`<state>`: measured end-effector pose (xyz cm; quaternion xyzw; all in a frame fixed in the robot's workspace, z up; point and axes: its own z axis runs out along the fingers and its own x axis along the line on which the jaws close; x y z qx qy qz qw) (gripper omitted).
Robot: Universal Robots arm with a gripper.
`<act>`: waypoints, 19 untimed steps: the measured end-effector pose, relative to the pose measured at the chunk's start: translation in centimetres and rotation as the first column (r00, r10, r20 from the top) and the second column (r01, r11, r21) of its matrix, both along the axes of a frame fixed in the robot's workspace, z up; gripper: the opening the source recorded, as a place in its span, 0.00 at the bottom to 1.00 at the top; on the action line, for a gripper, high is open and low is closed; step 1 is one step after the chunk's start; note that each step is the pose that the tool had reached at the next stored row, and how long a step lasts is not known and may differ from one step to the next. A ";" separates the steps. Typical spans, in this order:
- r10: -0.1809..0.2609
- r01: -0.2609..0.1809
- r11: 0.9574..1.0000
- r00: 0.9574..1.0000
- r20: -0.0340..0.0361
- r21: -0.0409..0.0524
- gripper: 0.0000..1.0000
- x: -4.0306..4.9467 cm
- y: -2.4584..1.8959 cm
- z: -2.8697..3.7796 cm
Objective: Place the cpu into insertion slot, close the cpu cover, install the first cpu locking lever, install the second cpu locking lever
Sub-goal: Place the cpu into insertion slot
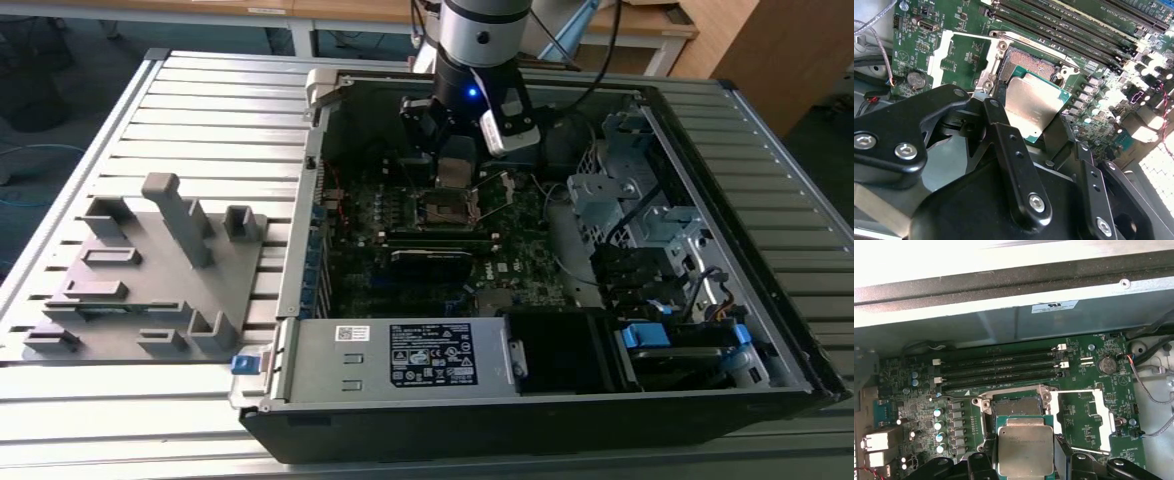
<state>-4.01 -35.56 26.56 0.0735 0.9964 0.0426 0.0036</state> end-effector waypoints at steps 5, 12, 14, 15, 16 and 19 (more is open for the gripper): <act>-0.039 0.039 0.999 0.999 0.000 0.000 0.54 0.00 0.00 -0.03; -0.049 0.049 0.999 0.999 0.000 0.000 0.54 0.00 0.00 -0.05; -0.063 0.063 0.998 0.998 0.000 0.000 0.54 0.00 0.00 -0.06; -0.071 0.071 0.997 0.997 0.000 0.000 0.54 0.00 0.00 -0.06; -0.075 0.075 0.997 0.997 0.000 0.000 0.54 0.00 0.00 -0.07; -0.084 0.084 0.996 0.996 0.000 0.000 0.54 0.00 0.00 -0.07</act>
